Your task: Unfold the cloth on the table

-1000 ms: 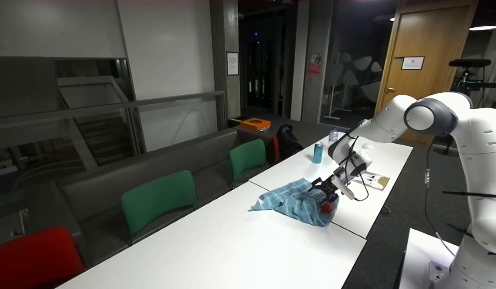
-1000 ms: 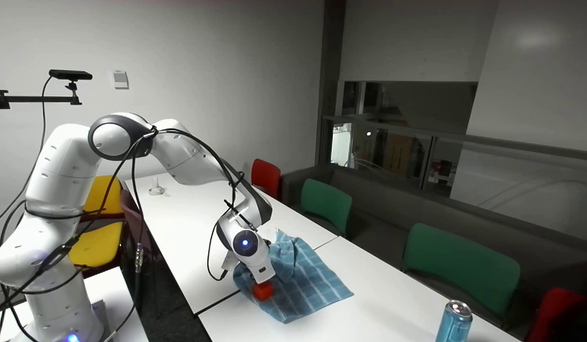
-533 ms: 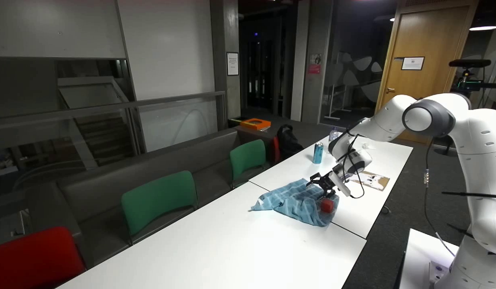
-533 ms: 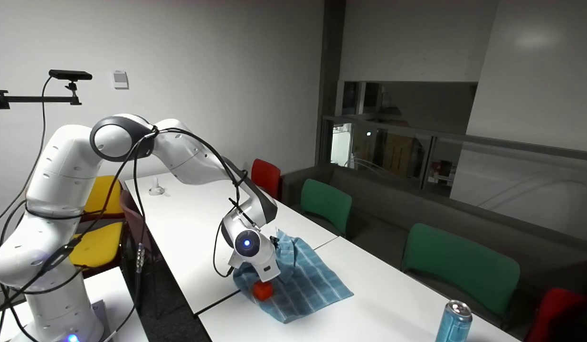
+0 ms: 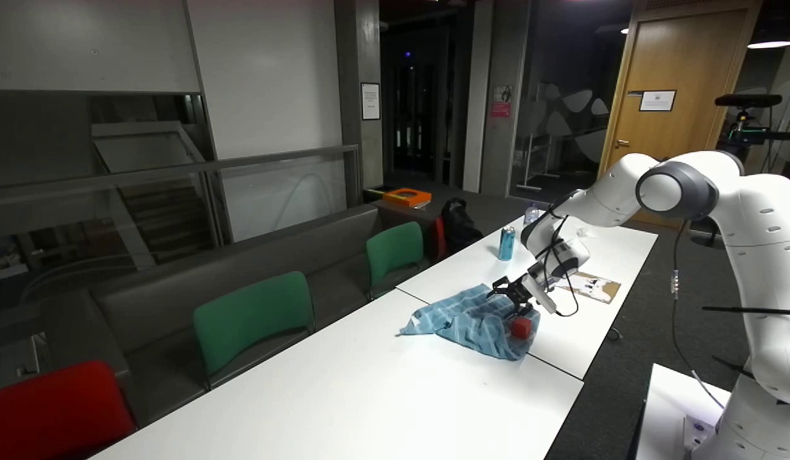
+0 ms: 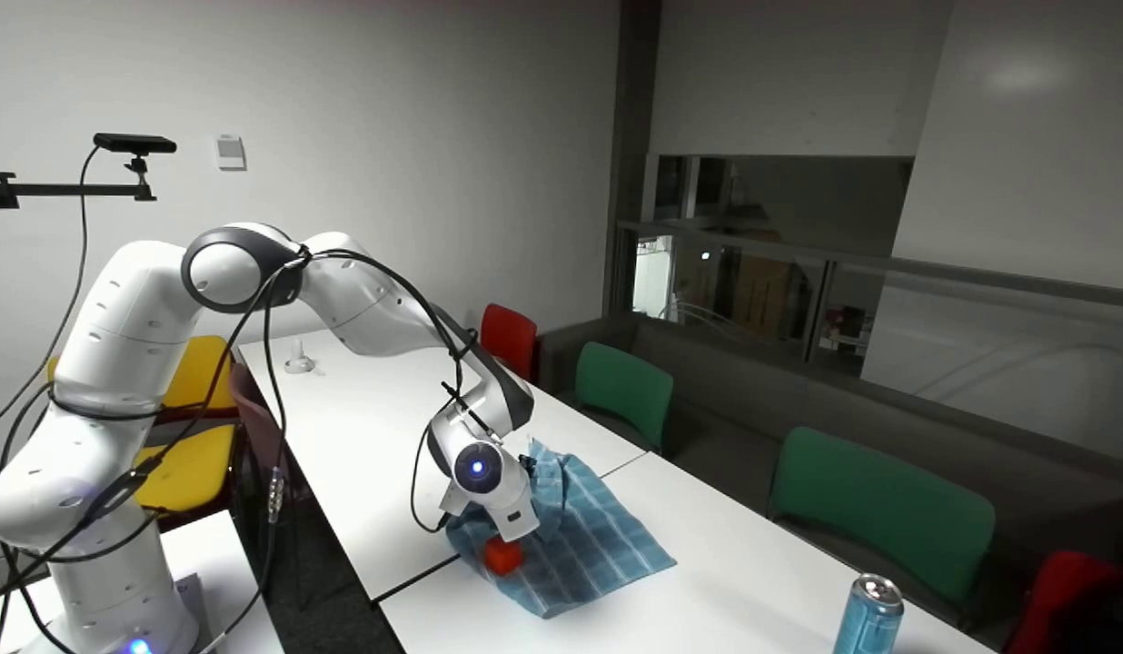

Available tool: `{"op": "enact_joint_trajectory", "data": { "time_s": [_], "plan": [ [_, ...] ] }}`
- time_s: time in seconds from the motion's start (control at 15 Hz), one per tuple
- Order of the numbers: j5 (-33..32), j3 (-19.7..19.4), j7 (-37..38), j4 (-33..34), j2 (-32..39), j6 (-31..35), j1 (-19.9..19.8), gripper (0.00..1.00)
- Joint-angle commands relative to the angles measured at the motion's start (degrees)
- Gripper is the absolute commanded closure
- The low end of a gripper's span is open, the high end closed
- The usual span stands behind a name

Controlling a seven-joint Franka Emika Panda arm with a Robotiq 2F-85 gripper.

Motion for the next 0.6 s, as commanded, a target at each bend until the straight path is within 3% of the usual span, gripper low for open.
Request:
{"op": "enact_joint_trajectory", "data": {
  "time_s": [0.0,0.53],
  "plan": [
    [-0.25,-0.53,0.56,0.09,-0.34,-0.10,0.64,0.00],
    [-0.52,-0.46,0.95,0.70,0.00,-0.05,1.19,0.00]
  ]
}}
